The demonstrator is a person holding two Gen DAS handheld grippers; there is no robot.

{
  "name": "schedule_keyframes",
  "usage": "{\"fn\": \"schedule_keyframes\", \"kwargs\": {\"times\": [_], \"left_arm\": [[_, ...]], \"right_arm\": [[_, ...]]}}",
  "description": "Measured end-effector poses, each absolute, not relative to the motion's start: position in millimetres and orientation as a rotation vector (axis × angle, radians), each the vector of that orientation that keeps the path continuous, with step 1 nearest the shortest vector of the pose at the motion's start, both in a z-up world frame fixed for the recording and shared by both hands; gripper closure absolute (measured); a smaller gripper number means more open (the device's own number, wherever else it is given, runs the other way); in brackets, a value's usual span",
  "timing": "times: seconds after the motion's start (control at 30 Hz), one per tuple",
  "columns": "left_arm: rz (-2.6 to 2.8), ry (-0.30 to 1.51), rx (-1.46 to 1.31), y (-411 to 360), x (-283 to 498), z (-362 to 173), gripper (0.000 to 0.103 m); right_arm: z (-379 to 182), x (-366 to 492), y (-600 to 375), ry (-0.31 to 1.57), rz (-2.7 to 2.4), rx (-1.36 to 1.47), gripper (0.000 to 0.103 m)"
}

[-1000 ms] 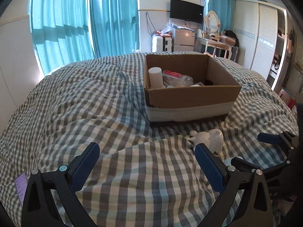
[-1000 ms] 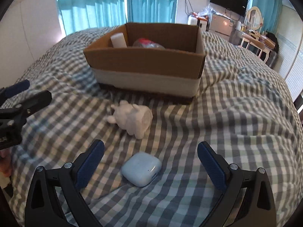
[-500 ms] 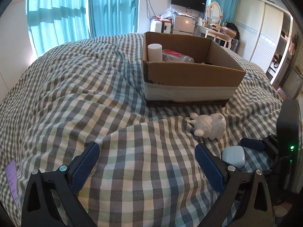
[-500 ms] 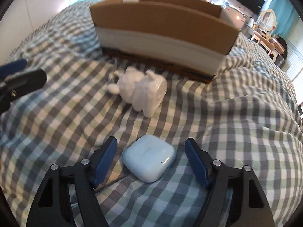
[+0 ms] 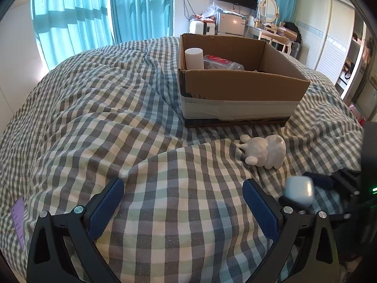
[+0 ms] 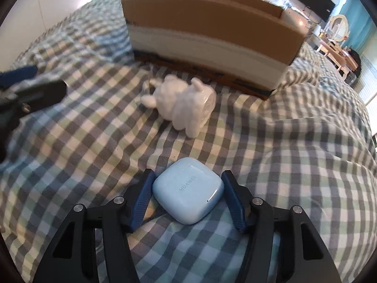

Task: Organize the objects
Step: 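Grasp the pale blue earbud case with the right tool and lift it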

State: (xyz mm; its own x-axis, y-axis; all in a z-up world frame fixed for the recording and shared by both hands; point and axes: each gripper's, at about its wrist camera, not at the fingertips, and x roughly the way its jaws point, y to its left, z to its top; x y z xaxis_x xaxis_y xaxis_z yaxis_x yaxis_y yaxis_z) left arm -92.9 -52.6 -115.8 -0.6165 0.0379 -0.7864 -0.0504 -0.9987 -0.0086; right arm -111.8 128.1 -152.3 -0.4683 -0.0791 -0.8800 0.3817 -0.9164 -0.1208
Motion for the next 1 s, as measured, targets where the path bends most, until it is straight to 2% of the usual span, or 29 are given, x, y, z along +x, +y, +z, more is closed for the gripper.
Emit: {"fn": "schedule_keyframes", "kwargs": {"times": [0.2,0.33,0.6,0.8,1.0], "left_arm": [[2.842,0.182,-1.297,-36,-89,-108,0.000],[2.817,0.300,-1.269,-14,-93,-105,0.000],[2.664,0.186,-1.246,30,-121,-108,0.000],[2.619,0.230,-1.284,54,-136,-130,0.000],[2.576,0.142,-1.347,53,-153,-146,0.000]], "right_arm": [[-109,-108,161,0.204,-2.508,1.301,0.044],[-81,-112,176,0.194,-2.583,1.227,0.044],[-58,-140,207,0.195,-2.682,1.178,0.044],[-76,-157,228,0.116,-2.661,1.238,0.044],[-100,-160,232,0.043,-2.617,1.296,0.044]]}}
